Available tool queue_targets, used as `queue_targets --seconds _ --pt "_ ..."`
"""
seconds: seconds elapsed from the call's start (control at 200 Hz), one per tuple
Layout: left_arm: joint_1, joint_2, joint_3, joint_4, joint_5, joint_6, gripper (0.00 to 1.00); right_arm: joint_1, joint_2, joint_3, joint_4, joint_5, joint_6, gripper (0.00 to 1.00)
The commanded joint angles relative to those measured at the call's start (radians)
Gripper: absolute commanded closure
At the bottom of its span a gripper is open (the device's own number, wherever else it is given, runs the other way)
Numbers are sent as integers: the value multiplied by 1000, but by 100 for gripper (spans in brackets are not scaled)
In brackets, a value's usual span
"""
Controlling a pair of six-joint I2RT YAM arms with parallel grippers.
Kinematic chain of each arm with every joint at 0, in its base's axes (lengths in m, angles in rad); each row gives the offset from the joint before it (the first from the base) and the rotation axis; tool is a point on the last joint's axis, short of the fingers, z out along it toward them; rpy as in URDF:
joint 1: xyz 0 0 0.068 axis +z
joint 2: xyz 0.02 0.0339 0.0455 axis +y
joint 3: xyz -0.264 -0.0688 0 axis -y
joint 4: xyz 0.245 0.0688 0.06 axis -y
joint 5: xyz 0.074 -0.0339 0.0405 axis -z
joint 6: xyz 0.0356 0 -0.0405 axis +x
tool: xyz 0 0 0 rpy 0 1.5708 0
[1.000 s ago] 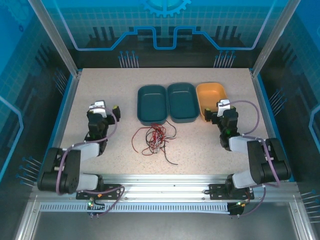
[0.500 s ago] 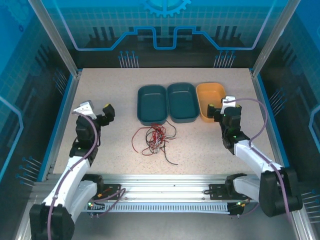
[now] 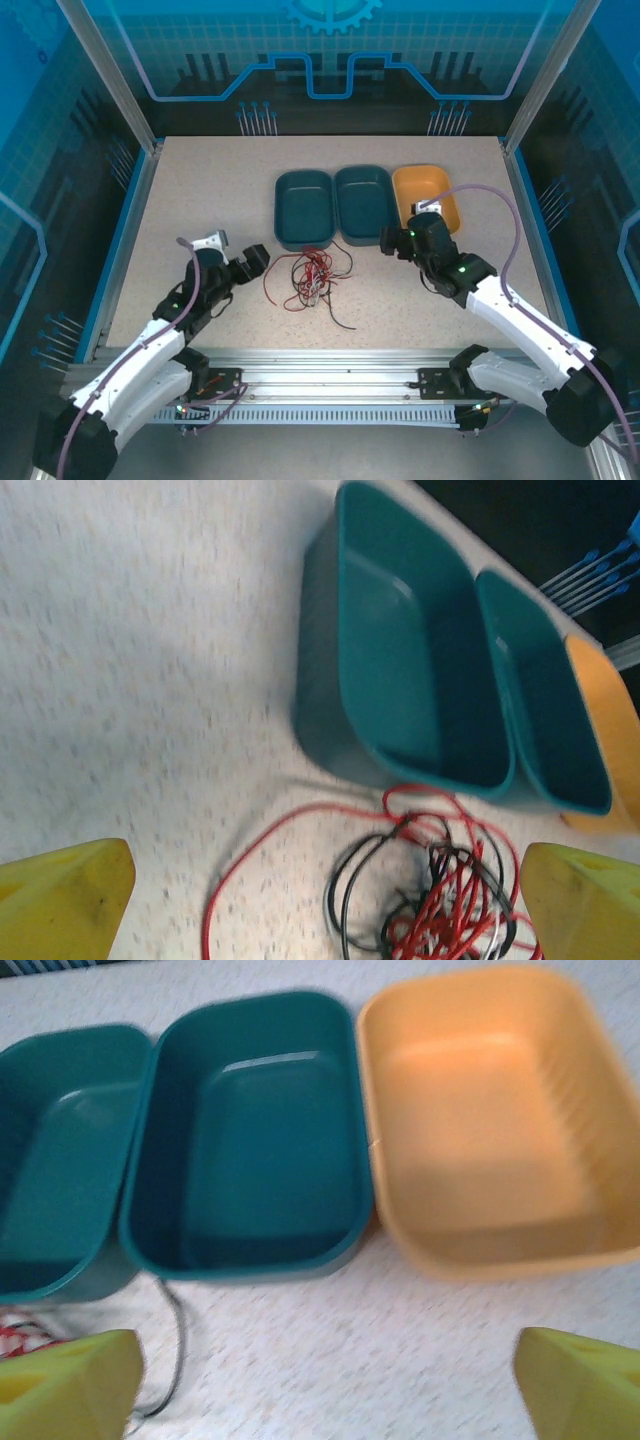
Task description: Untangle the cables
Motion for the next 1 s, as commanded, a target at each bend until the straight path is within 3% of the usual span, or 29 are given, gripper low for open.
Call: queue_targets --seconds 0.0,0.15,0.525,0.996 --pt "-24 36 -40 80 11 -105 1 57 81 67 -142 -100 183 17" --pt "-23 80 -21 89 -6 -92 1 126 219 134 -95 -235 266 35" --pt "-22 96 -5 94 -39 -92 1 200 490 230 96 -398 285 58" --pt "-22 54 -13 72 -26 -67 1 200 673 328 114 -416 299 68"
